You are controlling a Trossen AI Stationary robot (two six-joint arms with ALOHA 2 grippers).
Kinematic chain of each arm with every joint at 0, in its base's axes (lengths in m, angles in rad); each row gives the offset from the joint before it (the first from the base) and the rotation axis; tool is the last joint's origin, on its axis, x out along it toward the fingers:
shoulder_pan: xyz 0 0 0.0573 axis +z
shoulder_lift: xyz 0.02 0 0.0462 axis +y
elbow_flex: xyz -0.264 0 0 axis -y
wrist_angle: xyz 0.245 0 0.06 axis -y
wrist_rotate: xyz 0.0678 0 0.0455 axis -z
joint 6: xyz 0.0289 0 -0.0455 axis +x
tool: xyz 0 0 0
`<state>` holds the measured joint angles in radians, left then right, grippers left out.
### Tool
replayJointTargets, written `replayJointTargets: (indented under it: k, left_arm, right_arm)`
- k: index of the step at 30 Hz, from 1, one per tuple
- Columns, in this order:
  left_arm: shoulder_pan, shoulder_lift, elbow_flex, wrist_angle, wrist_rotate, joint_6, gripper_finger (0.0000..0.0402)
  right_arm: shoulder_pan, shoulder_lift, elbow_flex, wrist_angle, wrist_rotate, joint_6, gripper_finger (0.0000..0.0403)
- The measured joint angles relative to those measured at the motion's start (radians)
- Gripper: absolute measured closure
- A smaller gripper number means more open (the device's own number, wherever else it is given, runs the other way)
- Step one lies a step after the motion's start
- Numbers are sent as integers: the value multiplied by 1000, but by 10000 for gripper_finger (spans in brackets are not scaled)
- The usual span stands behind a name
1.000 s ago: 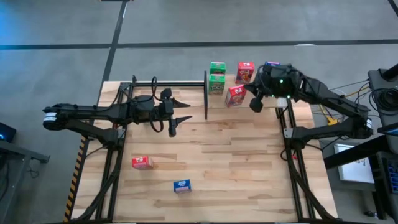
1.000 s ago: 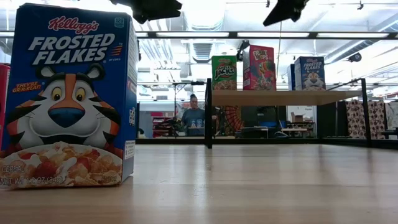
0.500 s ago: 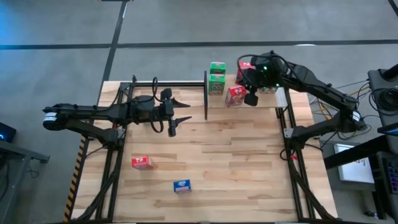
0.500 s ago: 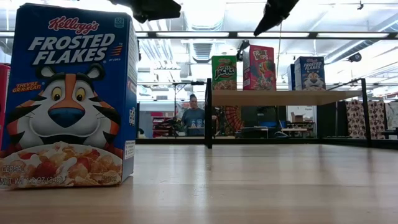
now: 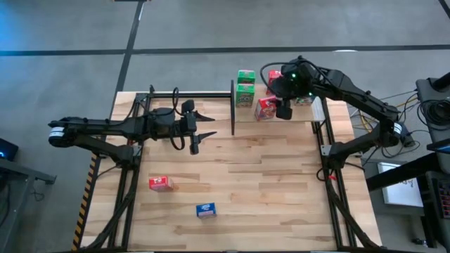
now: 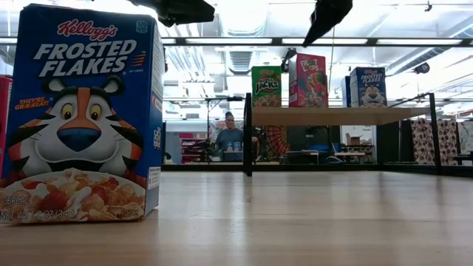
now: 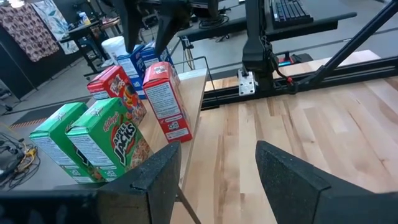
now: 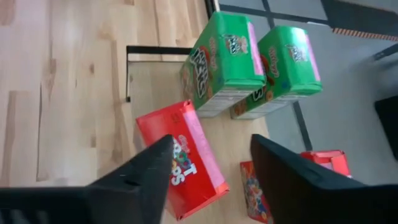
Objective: Stack cereal on shelf
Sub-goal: Put the top red cereal box on the shelf aligned with other red cereal boxes
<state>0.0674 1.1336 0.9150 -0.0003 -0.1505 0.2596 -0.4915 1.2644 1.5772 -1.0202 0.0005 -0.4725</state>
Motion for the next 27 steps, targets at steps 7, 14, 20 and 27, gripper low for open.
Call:
replayJointTargets:
  k: [7,14,20,27]
  left_arm:
    - [3,0,0,0,-4,21,210]
    - [6,0,0,-1,-51,24,210]
    - [6,0,0,-1,-51,24,210]
    - [6,0,0,-2,-51,22,210]
  right_arm:
    - [0,10,0,-51,-6,57,122]
    - [0,43,0,-77,-55,13,104]
    - [0,82,0,-90,-56,-6,112]
    - [0,95,0,-97,-56,-29,132]
